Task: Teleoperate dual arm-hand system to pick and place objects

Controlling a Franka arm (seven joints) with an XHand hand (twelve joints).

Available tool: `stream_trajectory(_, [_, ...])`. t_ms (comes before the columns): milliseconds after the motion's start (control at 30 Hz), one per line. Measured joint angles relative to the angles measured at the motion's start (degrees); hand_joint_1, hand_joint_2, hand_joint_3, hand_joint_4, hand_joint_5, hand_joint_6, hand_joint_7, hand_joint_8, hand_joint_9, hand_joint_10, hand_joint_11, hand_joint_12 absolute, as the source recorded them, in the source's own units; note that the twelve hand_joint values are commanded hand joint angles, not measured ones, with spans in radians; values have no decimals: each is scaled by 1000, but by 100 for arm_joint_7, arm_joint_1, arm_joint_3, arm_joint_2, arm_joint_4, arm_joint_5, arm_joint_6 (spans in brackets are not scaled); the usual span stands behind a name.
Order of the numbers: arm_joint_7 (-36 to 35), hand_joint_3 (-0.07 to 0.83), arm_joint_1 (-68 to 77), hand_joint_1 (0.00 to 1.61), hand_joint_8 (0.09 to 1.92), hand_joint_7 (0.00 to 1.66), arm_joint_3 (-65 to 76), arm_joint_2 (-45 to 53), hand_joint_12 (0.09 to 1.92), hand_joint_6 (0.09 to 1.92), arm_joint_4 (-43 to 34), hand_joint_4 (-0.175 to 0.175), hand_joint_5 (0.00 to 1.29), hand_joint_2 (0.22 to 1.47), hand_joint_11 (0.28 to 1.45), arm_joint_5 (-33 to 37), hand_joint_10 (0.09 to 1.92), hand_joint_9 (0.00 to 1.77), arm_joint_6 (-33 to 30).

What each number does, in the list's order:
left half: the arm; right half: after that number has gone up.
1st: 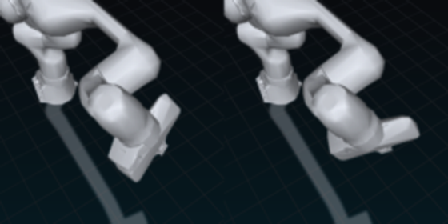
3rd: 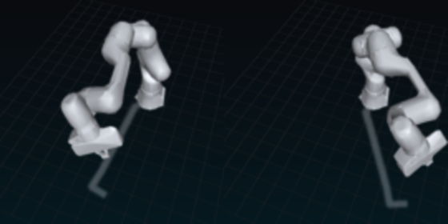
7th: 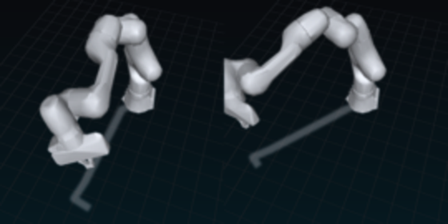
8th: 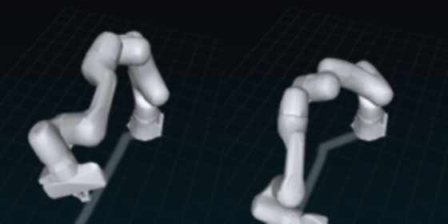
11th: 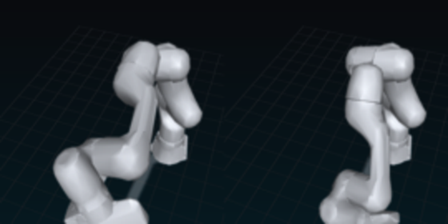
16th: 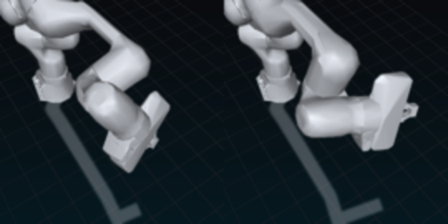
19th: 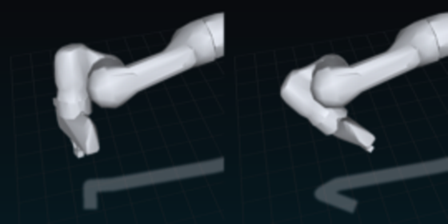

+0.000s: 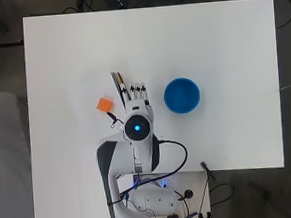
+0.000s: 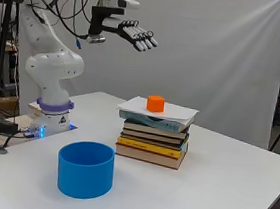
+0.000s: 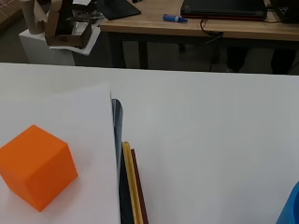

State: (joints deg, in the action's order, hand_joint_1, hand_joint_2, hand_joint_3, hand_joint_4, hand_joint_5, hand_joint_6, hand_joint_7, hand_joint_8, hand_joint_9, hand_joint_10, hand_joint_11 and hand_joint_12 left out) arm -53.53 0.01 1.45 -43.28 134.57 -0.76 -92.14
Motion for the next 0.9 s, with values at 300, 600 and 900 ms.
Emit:
stream_trajectory(300, [-485,17,24,32,87,350,524,1186,87,87,-217,57,316,974,470,255,87,426,-633])
stream_trajectory(600, [-559,-2,126,78,87,336,252,1487,87,87,203,27,230,956,465,1261,87,424,-950])
stream_trajectory(900, [348,4,157,18,87,387,-381,946,87,87,1113,60,323,951,499,1099,87,474,-2066])
